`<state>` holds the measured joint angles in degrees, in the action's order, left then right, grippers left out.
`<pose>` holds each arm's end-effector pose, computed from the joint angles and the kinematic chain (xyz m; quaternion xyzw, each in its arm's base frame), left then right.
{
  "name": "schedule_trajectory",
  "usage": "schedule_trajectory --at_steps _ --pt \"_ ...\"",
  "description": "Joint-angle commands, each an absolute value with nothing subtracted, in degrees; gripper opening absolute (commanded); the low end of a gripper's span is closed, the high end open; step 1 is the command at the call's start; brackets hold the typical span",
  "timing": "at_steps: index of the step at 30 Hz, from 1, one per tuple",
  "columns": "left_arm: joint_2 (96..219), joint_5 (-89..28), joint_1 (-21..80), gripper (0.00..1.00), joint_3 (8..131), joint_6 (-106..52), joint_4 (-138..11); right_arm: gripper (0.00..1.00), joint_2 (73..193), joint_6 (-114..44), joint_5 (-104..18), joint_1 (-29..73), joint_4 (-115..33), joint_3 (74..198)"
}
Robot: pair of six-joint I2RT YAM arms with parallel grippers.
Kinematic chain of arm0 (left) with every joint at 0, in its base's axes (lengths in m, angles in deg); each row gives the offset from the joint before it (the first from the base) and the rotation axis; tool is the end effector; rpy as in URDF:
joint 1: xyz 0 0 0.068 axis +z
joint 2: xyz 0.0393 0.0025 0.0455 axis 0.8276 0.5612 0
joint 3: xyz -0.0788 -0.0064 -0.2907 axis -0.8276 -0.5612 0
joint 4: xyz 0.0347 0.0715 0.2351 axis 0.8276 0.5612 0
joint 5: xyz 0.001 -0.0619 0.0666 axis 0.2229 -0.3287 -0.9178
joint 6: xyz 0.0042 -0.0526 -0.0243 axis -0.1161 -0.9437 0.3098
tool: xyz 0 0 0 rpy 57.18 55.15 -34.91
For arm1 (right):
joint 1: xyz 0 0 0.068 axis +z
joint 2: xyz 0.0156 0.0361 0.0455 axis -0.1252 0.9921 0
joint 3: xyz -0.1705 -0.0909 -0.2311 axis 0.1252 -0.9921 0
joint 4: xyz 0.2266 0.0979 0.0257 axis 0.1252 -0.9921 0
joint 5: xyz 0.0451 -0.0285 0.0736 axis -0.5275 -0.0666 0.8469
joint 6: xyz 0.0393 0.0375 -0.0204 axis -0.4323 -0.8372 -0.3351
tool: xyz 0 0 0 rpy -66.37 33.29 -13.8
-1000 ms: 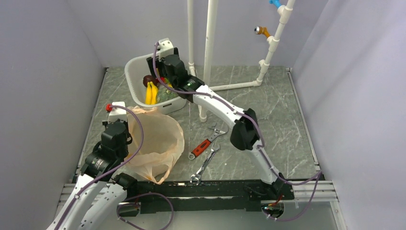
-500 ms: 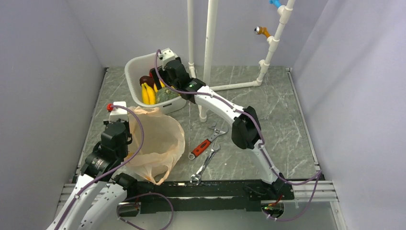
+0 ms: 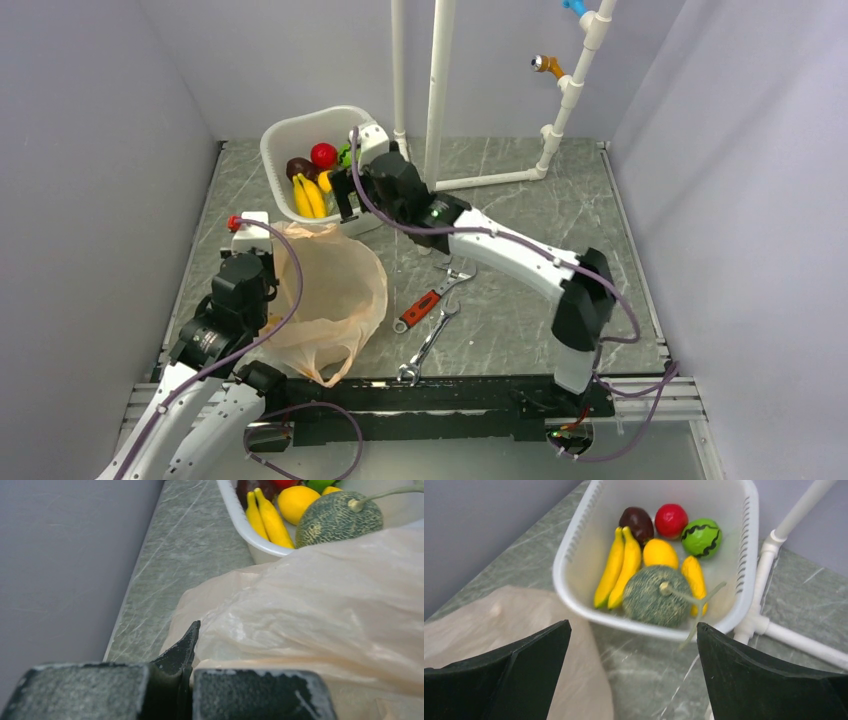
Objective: Take the fake fruits out of the plastic bag
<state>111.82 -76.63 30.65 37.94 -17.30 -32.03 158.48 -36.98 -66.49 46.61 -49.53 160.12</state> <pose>0.0840 -0.0112 0.3273 -0.0324 0.7898 0.1253 0.5995 0.2743 0.3558 0.3961 -0.2283 0.7608 0.2175 0.5673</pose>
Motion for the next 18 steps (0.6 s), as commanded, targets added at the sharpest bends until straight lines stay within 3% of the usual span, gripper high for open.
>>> schedule_trajectory --at_steps 1,5,12,18 --pt "112.25 -68.51 30.41 0.00 37.48 -15.89 -35.34 1.00 149.57 -36.65 -73.92 51.32 -45.05 151.01" --pt "112.31 -61.60 30.46 0.00 37.47 -13.62 -36.10 1.00 141.24 -39.32 -81.62 54.66 -45.78 141.43" --pt "110.76 -46.46 30.24 0.00 36.12 -11.26 -39.37 1.00 118.38 -46.11 -82.37 55.24 -41.01 116.14" --pt "113.07 -32.23 30.02 0.00 36.67 -9.68 -40.45 0.97 106.20 -37.09 -62.45 55.38 -40.03 105.47"
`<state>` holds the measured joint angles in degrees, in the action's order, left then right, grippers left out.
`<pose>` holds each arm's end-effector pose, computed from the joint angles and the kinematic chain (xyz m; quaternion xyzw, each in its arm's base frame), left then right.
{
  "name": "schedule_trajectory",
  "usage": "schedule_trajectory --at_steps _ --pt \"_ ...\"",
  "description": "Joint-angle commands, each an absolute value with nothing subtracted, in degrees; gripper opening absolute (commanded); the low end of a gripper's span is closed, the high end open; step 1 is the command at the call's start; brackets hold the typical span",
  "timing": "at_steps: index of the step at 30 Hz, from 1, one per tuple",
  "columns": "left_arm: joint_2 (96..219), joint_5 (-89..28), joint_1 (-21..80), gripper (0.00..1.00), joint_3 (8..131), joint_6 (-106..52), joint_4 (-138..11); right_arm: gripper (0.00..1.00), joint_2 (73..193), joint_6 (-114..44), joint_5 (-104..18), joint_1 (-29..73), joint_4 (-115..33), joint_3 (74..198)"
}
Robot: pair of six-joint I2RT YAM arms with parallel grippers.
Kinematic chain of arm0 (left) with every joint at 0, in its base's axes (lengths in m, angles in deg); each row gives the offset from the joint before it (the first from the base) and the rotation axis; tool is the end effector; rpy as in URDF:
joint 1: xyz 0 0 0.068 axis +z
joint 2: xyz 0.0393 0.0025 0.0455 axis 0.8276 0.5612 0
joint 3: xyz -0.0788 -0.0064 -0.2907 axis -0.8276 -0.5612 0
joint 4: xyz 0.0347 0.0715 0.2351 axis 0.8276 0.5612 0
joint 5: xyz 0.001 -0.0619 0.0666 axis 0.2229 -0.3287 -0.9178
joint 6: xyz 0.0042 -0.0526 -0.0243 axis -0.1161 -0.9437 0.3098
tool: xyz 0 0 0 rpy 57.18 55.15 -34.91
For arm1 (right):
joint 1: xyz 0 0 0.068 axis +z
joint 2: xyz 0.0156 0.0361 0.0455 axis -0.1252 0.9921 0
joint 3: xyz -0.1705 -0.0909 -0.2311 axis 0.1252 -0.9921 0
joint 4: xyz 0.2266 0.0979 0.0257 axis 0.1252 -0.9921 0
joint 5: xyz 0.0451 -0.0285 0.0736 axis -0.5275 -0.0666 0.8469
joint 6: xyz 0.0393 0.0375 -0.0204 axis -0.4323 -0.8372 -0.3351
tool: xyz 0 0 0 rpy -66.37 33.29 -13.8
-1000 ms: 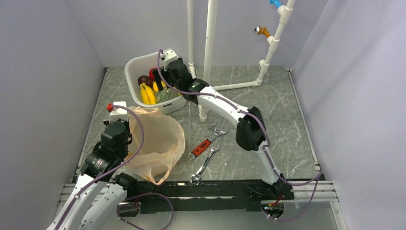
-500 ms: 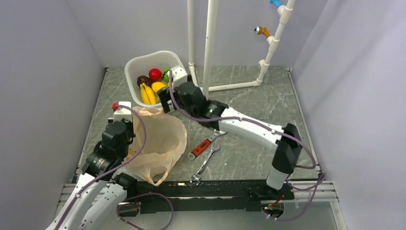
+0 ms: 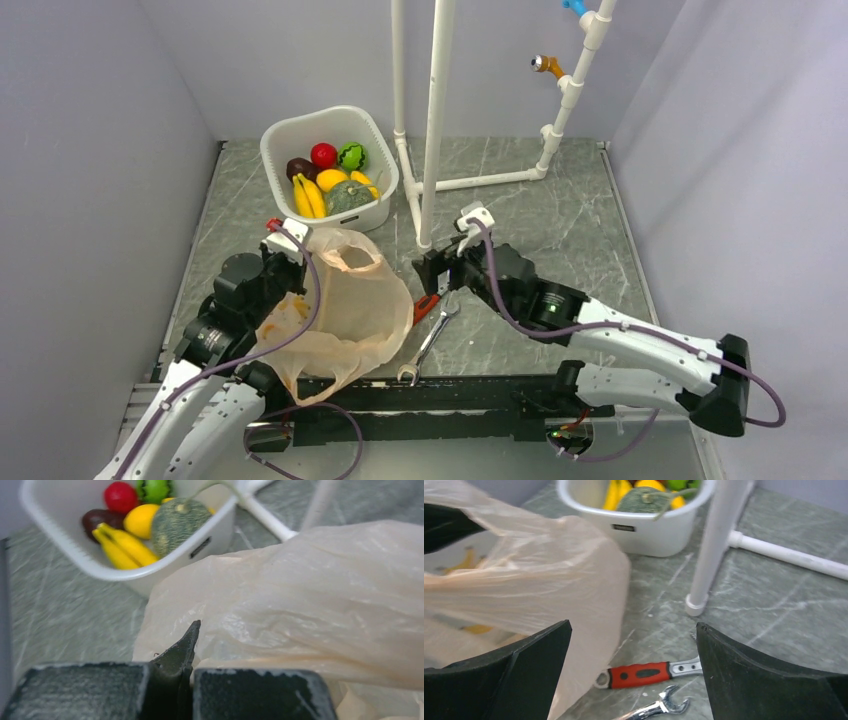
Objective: Take the fake fruits out of the plastic bag
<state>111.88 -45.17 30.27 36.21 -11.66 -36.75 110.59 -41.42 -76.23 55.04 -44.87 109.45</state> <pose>0.0867 -0.0363 0.3238 0.1669 0.7779 -0.0718 0.6016 0.1150 0.1802 0.3579 -0.1971 0.7547 0.2308 0.5816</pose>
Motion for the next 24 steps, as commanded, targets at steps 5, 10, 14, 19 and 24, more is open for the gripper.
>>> schedule_trajectory --at_steps 5,10,14,19,24 --pt "114.03 -31.32 29.77 0.00 36.76 -9.43 -40.10 0.70 104.42 -37.57 -40.83 58.79 -32.14 99.51" --pt "114.74 -31.64 29.58 0.00 36.64 -9.39 -40.05 0.54 112.15 -34.61 -45.19 68.45 -30.65 103.21" --pt "115.88 -32.40 29.07 0.00 36.91 -9.34 -39.49 0.53 121.68 -31.83 -50.27 70.82 -33.62 110.23" --pt "115.72 -34.71 27.74 0.00 36.82 -9.09 -39.02 0.60 133.12 -29.64 -59.14 70.98 -39.50 119.65" --pt "115.50 -36.45 26.82 0.00 36.82 -8.99 -38.69 0.60 139.97 -28.07 -65.88 70.72 -40.20 122.92"
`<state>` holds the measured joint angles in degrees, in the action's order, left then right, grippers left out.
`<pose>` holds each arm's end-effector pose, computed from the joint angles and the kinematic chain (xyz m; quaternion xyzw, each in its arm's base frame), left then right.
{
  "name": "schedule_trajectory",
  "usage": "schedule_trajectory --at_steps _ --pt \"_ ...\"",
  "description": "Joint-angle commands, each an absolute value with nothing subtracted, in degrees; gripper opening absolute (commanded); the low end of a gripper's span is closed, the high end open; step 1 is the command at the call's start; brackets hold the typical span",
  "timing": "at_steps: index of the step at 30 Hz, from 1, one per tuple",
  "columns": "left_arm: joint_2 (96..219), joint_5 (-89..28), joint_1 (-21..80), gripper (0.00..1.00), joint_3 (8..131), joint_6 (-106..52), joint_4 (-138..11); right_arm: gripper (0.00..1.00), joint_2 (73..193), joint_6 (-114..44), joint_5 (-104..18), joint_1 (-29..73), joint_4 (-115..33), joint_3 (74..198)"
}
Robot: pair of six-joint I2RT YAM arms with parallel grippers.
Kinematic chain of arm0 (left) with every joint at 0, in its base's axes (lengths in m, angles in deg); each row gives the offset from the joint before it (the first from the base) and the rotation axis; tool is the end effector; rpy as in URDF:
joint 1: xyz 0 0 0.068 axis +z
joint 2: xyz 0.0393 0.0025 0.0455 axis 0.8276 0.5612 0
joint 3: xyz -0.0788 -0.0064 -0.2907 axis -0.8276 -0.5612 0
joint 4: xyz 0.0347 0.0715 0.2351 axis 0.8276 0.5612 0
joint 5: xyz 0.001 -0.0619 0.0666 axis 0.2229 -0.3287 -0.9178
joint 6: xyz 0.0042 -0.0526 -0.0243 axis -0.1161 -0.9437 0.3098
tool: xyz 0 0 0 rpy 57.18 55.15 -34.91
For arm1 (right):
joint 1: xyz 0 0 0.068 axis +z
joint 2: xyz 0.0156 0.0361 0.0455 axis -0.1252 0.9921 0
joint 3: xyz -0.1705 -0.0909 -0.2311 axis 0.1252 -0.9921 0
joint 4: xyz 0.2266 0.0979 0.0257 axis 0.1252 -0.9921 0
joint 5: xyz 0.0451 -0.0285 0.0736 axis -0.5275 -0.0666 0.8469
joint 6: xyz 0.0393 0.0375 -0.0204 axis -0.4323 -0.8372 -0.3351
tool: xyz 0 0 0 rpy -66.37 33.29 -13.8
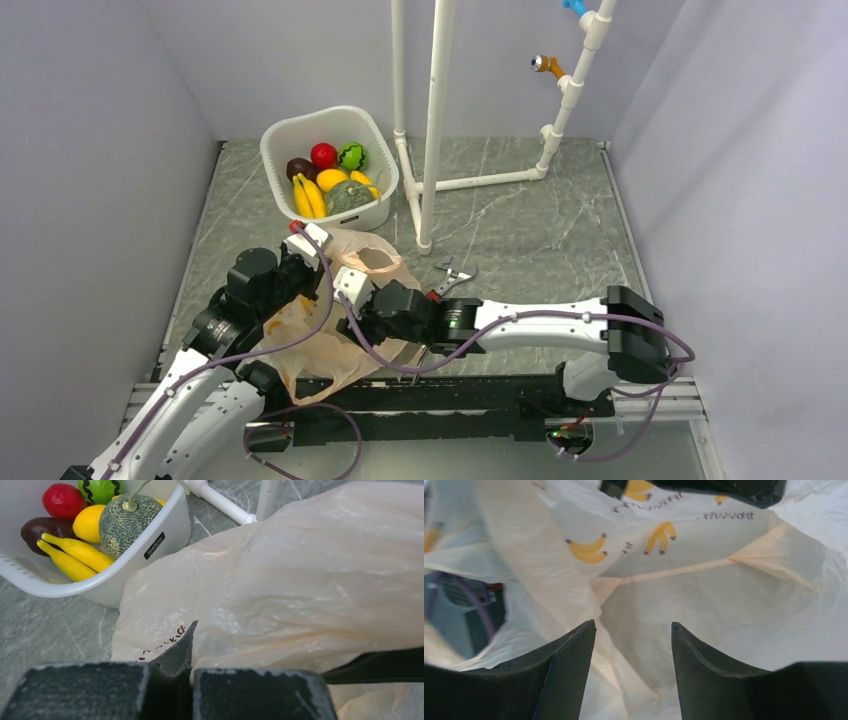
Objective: Take the fake fruits out of the plastic bag
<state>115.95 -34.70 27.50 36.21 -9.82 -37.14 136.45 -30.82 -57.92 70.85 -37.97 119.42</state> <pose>0.0945 -0.0543 0.3187 0.2558 0.7737 -0.1436 0.5616 0.0738 0.3237 0.3157 -0.4832 0.6778 0.3178 0.4540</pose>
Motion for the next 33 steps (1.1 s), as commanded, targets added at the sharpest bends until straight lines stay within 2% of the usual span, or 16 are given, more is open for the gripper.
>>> schedule_trajectory --at_steps 1,4,9,12,15,21,24,27,28,31,33 --pt "115.52 -36.55 26.74 0.00 36.82 -9.03 -38.63 0.58 141.52 -26.82 -67.03 70.66 -42.23 123.88" --pt "115.51 -36.79 26.55 0.00 36.87 -9.03 -38.52 0.52 146.02 -24.81 -71.63 70.68 -46.33 126.24" --pt "115.34 -37.15 25.98 0.00 36.89 -8.95 -38.41 0.54 151.19 -22.55 -71.15 69.91 -53.81 129.34" --pt "115.12 -37.49 25.89 0.00 36.92 -8.95 -38.33 0.56 152.07 -21.12 -66.01 69.71 -55.30 129.00" --pt "114.89 -37.93 25.74 0.00 36.83 -8.94 -38.36 0.66 151.24 -20.28 -57.59 69.71 -54.50 127.43" --pt "115.32 -38.11 25.63 0.00 37.07 -8.99 -38.08 0.85 152.60 -22.12 -51.34 70.57 -51.64 126.10" --pt "114.72 -38.56 25.54 0.00 37.26 -9.39 -37.91 0.93 150.93 -24.72 -52.13 72.33 -44.77 121.28" --pt "113.04 -38.57 25.54 0.00 36.52 -10.01 -38.95 0.98 150.07 -26.32 -61.93 74.49 -35.91 116.64" --pt "112.90 -38.47 25.51 0.02 36.47 -10.82 -39.58 0.99 149.80 -27.12 -64.15 74.77 -32.38 115.00" --pt "115.42 -36.04 25.51 0.29 39.04 -15.95 -38.23 0.99 150.35 -30.48 -69.36 75.25 -26.64 113.06" --pt "119.43 -38.26 25.55 0.44 43.68 -23.89 -30.78 1.00 150.97 -32.32 -73.89 75.33 -24.78 112.77"
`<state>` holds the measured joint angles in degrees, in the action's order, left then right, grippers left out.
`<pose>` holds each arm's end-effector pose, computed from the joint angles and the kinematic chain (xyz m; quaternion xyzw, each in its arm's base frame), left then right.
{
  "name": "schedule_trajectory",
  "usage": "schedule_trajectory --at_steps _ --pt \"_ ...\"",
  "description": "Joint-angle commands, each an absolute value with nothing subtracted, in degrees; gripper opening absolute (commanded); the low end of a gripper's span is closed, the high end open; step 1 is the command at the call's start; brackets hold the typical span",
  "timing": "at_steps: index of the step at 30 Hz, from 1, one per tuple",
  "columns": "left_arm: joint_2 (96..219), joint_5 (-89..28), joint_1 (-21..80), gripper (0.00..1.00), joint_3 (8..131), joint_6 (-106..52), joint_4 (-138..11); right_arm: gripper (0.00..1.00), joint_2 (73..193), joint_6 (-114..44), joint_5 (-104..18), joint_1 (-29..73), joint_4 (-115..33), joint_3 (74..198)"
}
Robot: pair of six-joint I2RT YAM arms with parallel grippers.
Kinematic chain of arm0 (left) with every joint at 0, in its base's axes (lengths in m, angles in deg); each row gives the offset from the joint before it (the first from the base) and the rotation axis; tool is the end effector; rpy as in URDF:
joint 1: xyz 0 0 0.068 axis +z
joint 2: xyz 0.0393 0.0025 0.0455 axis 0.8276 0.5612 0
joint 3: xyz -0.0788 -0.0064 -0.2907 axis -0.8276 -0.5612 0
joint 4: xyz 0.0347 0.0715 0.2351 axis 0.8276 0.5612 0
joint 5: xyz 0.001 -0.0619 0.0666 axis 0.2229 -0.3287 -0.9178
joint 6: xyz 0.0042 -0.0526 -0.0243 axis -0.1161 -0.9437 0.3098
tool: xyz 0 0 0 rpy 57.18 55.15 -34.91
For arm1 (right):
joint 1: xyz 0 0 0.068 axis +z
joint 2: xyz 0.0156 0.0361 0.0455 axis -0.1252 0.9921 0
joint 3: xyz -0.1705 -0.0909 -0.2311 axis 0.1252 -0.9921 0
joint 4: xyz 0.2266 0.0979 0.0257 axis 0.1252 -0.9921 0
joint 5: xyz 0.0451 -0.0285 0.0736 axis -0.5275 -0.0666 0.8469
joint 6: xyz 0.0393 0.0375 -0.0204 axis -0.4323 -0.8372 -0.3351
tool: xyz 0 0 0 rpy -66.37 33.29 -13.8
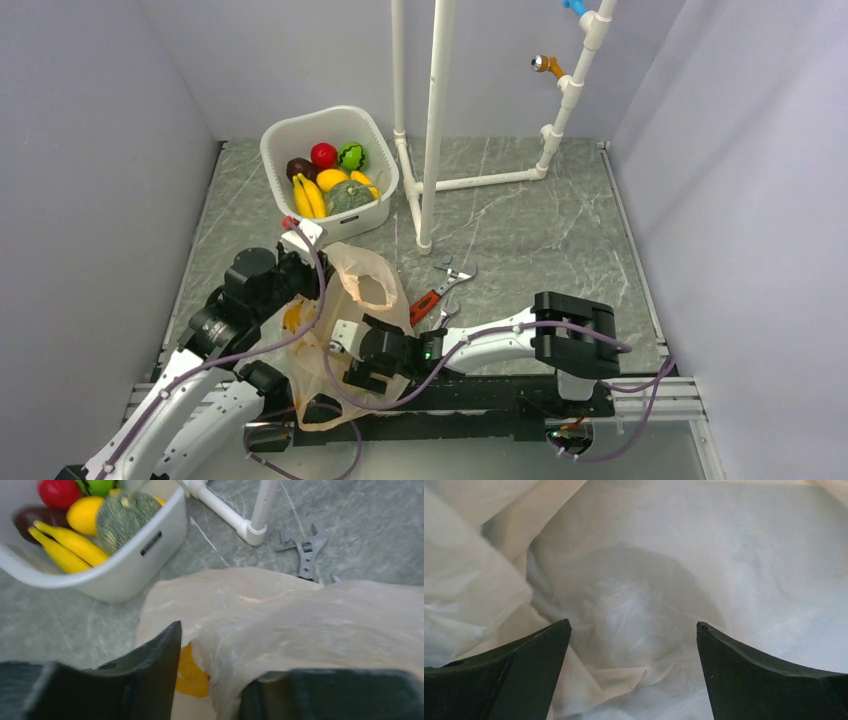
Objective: Take the fake fruits out of the plastic bag
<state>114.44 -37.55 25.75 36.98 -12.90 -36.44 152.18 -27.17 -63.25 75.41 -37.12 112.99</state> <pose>0.0883 -0.0521 0.3240 0.2310 0.7733 -0.1501 0.5711 0.0545 0.3498 0.1923 -0.5806 0.7095 0.1775 0.3578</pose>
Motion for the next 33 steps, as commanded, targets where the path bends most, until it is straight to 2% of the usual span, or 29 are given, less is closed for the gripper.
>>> schedule_trajectory --at_steps 1,3,5,6,7,8,15,20,23,28,33 --pt "121.37 -38.54 25.56 0.52 46.21 -29.47 -25.86 1.00 151.07 -32.89 -74.96 75.25 -23.75 112.45" --pt "123.84 -39.70 25.54 0.65 48.74 -35.12 -17.96 1.00 151.45 -32.03 -74.73 75.16 -21.34 111.40" --pt "122.84 -38.50 25.53 0.73 48.57 -40.36 -13.26 1.00 152.27 -31.80 -75.87 75.36 -19.65 110.84" --pt "121.12 -37.35 25.56 0.80 47.73 -42.40 -12.40 1.00 152.15 -31.93 -75.86 75.37 -18.93 110.48" --pt "118.65 -35.94 25.55 0.96 46.68 -43.77 -12.25 1.00 151.63 -32.01 -74.93 75.35 -18.22 109.93" --pt "116.00 -35.16 25.54 0.99 45.73 -45.03 -12.33 1.00 150.72 -31.92 -73.41 75.41 -17.33 109.48" --pt "104.80 -38.52 25.54 0.99 50.73 -48.38 -1.78 0.99 145.26 -35.13 -70.13 75.03 -16.12 108.74" --pt "101.66 -47.10 25.54 0.99 58.59 -52.45 7.35 0.99 142.68 -38.78 -71.13 73.72 -14.35 106.32" --pt "98.07 -52.78 25.54 0.99 60.78 -56.37 11.11 1.00 139.45 -44.07 -66.78 69.59 -11.89 103.81" --pt "94.46 -50.87 25.53 0.99 53.30 -61.68 10.57 1.00 135.22 -52.71 -57.59 59.36 -10.81 102.12" --pt "99.55 -44.83 25.60 1.00 45.66 -64.99 8.62 1.00 135.70 -48.68 -53.63 55.88 -23.06 111.34"
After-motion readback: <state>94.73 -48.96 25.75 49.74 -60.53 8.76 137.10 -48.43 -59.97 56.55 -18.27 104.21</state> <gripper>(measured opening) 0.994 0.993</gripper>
